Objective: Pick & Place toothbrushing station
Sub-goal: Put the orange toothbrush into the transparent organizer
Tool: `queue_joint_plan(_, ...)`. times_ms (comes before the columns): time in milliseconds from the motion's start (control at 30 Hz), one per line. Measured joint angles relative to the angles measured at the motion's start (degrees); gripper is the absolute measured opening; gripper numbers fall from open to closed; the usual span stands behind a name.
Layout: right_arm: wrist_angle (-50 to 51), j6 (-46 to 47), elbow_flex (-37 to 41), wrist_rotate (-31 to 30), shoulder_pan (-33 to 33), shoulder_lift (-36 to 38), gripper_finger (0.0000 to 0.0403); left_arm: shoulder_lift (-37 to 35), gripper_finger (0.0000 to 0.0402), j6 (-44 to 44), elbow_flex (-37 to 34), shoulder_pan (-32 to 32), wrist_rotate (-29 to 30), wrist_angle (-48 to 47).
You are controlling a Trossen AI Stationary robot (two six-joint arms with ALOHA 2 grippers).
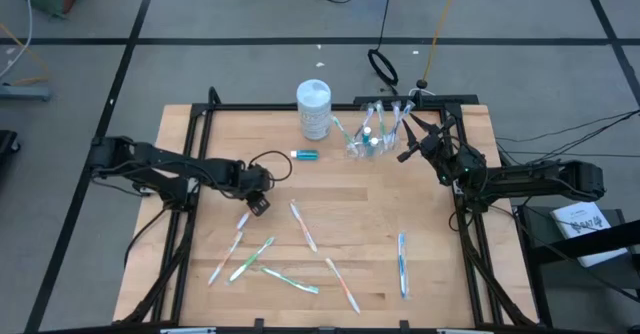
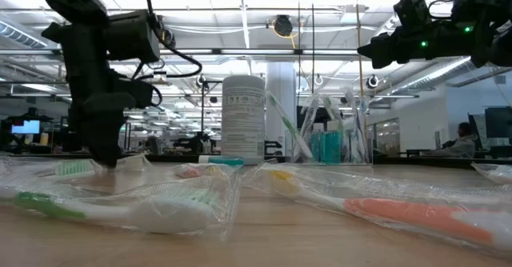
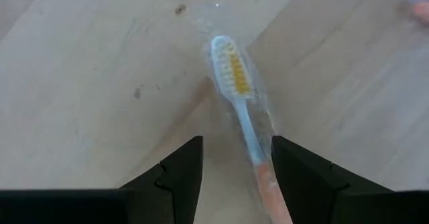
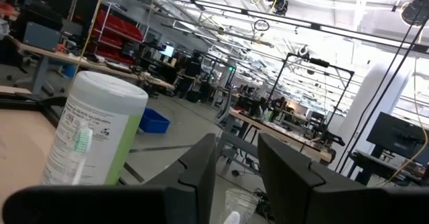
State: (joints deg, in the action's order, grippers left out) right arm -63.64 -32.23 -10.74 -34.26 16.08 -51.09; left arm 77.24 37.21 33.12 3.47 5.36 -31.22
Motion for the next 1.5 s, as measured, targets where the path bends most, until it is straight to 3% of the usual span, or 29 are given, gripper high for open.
queue_joint_plan(267, 0.0, 0.0, 0.0, 0.0, 0.0, 0.0, 0.0102, 5.0, 0.0174, -5.3, 0.4, 1.8, -0.2, 2.0)
queue_joint_plan(500, 0.0, 0.0, 0.0, 0.0, 0.0, 0.0, 0.0102, 4.3, 0.0083, -5.8, 0.1, 3.2, 0.9, 4.6)
queue_joint_plan(667, 0.0, 0.4, 0.0, 0.0, 0.0, 0.0, 0.0102, 3.9, 0.0015, -6.6, 0.5, 4.0, 4.6, 12.8)
queue_joint_plan(833, 0.0, 1.3, 0.0, 0.0, 0.0, 0.0, 0.0102, 3.8, 0.0017, -13.1, 4.9, 3.9, 7.7, 20.9)
queue_joint_plan(933, -0.2, 1.4, 0.0, 0.0, 0.0, 0.0, 0.0102, 3.8, 0.0012, -20.4, 7.5, 3.5, 8.3, 31.0)
queue_joint_plan(1133, -0.4, 1.5, 0.0, 0.1, 0.0, 0.0, 0.0102, 4.3, 0.0008, -31.1, 8.3, 3.6, 8.2, 63.7)
queue_joint_plan(1300, -0.5, 1.5, 0.0, 0.1, 0.0, 0.0, 0.0102, 6.9, 0.0002, -37.1, 8.4, 4.9, 8.3, 85.2)
queue_joint_plan(1400, -0.9, 1.6, 0.0, 0.0, 0.0, 0.0, 0.0102, 11.4, 0.0005, -40.7, 9.4, 5.9, 8.3, 95.0)
queue_joint_plan(1500, -1.0, 1.6, 0.0, 0.1, 0.0, 0.0, 0.0102, 17.2, 0.0002, -41.8, 12.9, 7.2, 8.2, 98.4)
